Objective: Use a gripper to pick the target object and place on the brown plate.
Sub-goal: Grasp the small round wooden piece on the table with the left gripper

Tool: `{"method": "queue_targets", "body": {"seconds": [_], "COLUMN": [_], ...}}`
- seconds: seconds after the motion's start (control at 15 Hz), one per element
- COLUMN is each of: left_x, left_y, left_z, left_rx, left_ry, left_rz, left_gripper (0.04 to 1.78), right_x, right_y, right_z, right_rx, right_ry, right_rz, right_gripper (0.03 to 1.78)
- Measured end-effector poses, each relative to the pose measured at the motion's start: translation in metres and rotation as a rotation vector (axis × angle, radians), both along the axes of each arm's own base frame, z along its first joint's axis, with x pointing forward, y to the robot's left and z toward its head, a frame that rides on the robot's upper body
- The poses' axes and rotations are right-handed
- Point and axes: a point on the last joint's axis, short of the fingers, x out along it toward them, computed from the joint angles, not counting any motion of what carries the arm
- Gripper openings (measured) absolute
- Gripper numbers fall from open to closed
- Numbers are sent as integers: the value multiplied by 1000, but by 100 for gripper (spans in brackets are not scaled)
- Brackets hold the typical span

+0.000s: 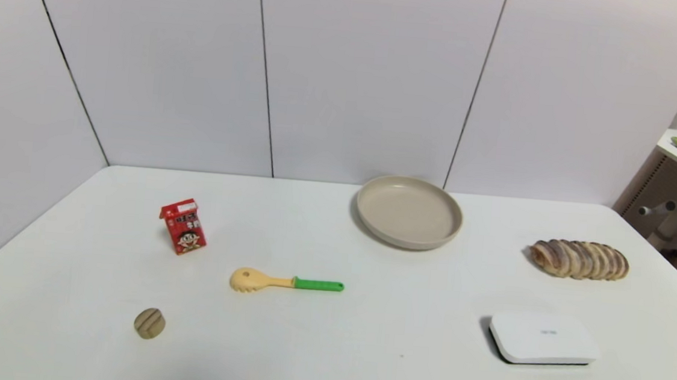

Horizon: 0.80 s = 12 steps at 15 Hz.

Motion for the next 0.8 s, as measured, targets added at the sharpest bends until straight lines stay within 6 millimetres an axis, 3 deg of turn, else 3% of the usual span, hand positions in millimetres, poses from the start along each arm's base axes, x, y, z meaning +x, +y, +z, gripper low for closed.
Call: {"method": "queue_targets", "body": {"seconds": [0.8], "left_x": [0], "left_y": [0], "left_z": [0], "left_rx": [0], "left_ry": [-1], "left_rz": [0], "left_gripper": [169], "right_x": [0], "right_y": [0], "right_z": [0], "right_rx": [0], "right_ry": [0], "right_rz": [0], "right_gripper": [170]}}
